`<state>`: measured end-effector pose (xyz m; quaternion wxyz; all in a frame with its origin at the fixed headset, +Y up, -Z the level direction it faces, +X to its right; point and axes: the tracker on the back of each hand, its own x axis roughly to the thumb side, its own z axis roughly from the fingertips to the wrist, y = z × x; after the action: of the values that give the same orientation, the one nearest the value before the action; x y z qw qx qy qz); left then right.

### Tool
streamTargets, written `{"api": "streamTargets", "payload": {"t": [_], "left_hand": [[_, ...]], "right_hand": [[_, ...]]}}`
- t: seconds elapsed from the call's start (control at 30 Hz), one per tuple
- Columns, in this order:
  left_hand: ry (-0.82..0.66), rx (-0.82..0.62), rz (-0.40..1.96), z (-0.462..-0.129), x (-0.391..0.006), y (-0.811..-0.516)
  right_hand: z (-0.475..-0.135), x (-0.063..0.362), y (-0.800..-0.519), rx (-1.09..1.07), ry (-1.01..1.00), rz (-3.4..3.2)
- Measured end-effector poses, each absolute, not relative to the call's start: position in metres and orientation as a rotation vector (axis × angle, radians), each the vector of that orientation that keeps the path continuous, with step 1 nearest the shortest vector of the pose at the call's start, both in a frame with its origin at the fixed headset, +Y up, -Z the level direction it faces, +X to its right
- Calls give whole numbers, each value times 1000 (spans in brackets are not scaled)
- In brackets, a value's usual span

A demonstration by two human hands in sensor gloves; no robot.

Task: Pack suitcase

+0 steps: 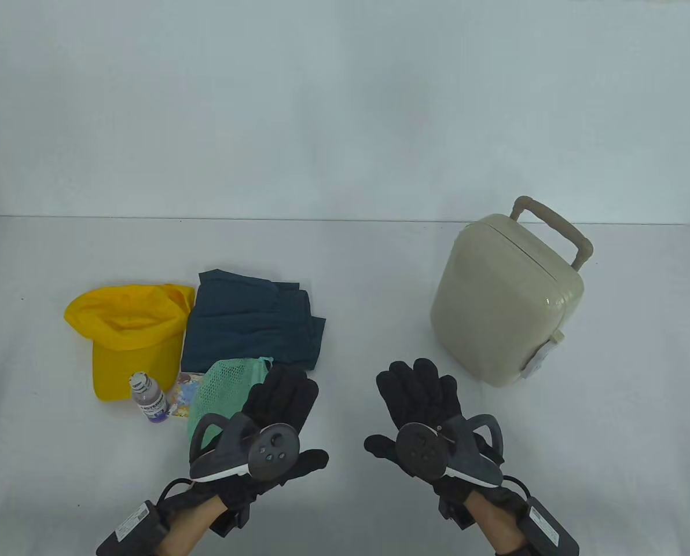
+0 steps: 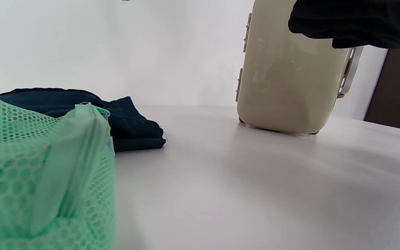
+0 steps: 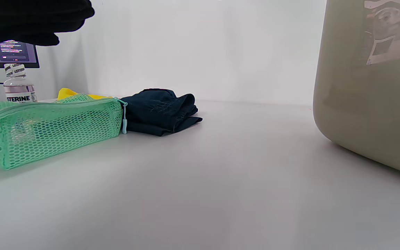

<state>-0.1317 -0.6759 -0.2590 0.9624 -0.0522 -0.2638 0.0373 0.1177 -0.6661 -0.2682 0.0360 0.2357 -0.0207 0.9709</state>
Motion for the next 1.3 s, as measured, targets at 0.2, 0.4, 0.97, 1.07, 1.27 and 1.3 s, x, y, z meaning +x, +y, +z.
{"api": "streamTargets", "payload": {"t": [0.2,0.4,0.97,1.07,1.27,1.3], "left_hand": [[-537,-87,69,-257,-131,-673],[-541,-86,79,-256,-132,-672],[-509,-63,91,-258,-138,-667],[-505,-58,87,-258,-139,-666],[-480,-36,88,-259,-147,-661],[-471,-36,87,-260,-149,-661]], "right_hand": [[-268,117,-665,722,-78,2983],[-269,118,-665,703,-86,2985],[-309,136,-577,448,-372,3048],[-332,153,-546,236,-495,3100],[-383,189,-515,-258,-364,3325],[-390,194,-515,-313,-319,3350]]}}
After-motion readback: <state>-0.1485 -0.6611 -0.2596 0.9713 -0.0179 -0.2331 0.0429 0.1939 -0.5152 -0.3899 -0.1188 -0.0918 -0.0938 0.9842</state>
